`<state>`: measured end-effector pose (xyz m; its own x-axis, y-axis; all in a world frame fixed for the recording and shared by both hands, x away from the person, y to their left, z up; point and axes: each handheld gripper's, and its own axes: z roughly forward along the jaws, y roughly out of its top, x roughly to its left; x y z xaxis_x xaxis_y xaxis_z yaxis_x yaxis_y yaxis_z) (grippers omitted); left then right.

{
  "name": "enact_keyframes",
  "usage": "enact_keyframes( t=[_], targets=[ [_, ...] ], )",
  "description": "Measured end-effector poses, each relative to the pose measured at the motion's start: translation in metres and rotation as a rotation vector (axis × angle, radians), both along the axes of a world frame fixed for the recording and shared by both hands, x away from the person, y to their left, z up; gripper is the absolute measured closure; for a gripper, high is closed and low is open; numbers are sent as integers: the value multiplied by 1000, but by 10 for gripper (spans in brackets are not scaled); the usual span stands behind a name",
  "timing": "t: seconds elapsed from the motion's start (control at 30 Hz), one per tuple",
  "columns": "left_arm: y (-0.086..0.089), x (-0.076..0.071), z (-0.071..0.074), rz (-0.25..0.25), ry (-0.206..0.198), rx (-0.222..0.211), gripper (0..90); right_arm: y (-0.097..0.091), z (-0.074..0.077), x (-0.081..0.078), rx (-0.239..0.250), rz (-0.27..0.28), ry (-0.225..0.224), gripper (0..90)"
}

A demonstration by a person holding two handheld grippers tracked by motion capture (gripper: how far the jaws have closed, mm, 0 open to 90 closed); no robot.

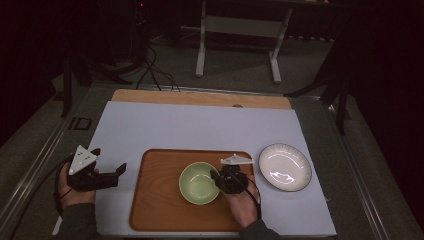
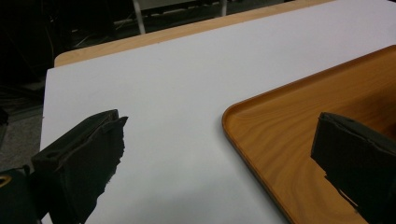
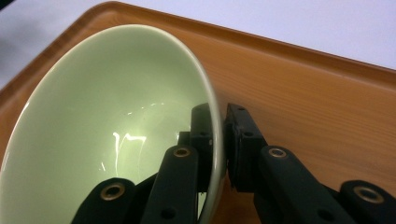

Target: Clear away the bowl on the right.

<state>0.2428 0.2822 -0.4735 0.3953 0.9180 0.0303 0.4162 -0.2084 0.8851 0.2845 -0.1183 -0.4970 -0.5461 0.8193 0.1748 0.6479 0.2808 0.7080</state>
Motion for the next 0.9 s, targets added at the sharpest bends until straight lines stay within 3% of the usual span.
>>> enact_keyframes(
  t=[0.63,0.9],
  targets=[
    [0,0,-1,1,3,4,26,3,-14,7,-9,-23,19,827],
    [-1,0,-1,1,5,6,25,6,-16,8,4,-7,31,824]
  ],
)
